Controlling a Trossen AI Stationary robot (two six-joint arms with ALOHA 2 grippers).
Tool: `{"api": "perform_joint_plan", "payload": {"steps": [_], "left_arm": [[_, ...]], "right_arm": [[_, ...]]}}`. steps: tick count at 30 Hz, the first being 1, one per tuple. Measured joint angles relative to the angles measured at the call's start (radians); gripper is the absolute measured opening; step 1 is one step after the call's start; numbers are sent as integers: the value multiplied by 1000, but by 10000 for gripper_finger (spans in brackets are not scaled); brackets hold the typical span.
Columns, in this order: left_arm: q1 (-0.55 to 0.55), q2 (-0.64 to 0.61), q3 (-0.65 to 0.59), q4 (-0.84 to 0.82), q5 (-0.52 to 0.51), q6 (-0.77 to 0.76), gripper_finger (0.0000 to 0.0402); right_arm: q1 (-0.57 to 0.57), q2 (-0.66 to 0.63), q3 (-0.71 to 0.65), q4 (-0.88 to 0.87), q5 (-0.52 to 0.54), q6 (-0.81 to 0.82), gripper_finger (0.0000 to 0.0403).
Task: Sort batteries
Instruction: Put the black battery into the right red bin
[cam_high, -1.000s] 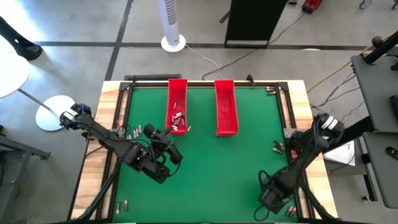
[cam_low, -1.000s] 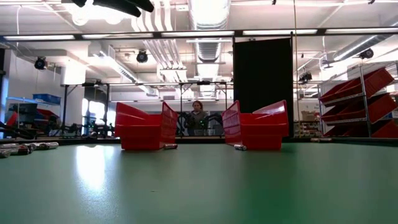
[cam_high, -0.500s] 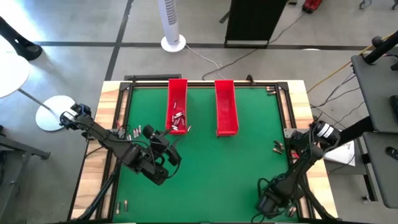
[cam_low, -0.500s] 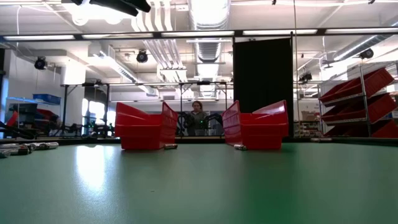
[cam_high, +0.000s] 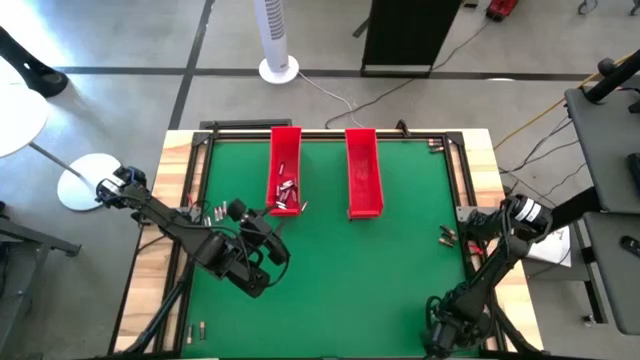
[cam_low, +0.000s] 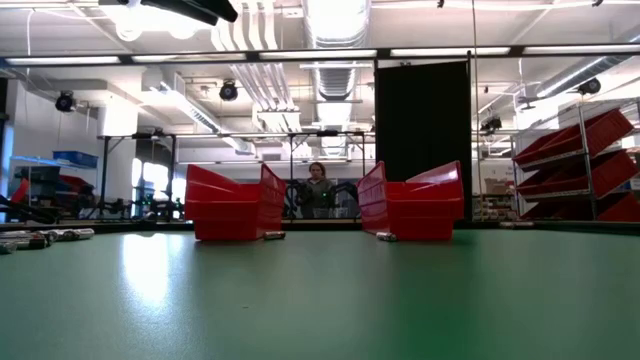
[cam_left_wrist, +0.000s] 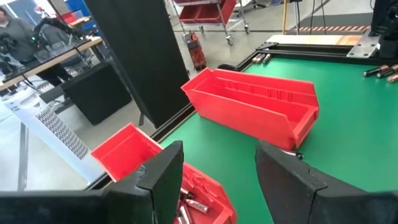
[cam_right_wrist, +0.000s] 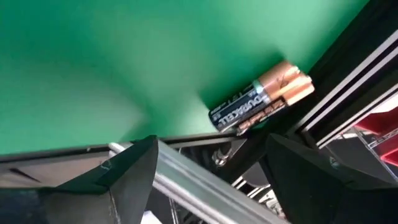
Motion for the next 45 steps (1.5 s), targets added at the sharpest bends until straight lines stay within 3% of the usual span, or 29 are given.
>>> {"api": "perform_joint_plan", "payload": {"steps": [12,20,29,34,40,45], "left_arm": [[0,-1,0,-4,-4,-3,180],[0,-1,0,-3,-4,-3,180],[0,-2,-1,-4,-5,-4,180],[0,-2,-1,-5,-4,-4,180],[0,-2,-1,-5,-5,-4,180],[0,-2,-1,-5,-4,-4,180]], "right_arm": [[14,-4,-78,102,-17,-8,300],[14,-30,-104,46,-12,-31,290],[15,-84,-107,4,119,-5,308],[24,-85,-109,30,77,-13,297],[21,-139,-110,29,166,-12,281],[21,-158,-108,33,134,-9,281]]}}
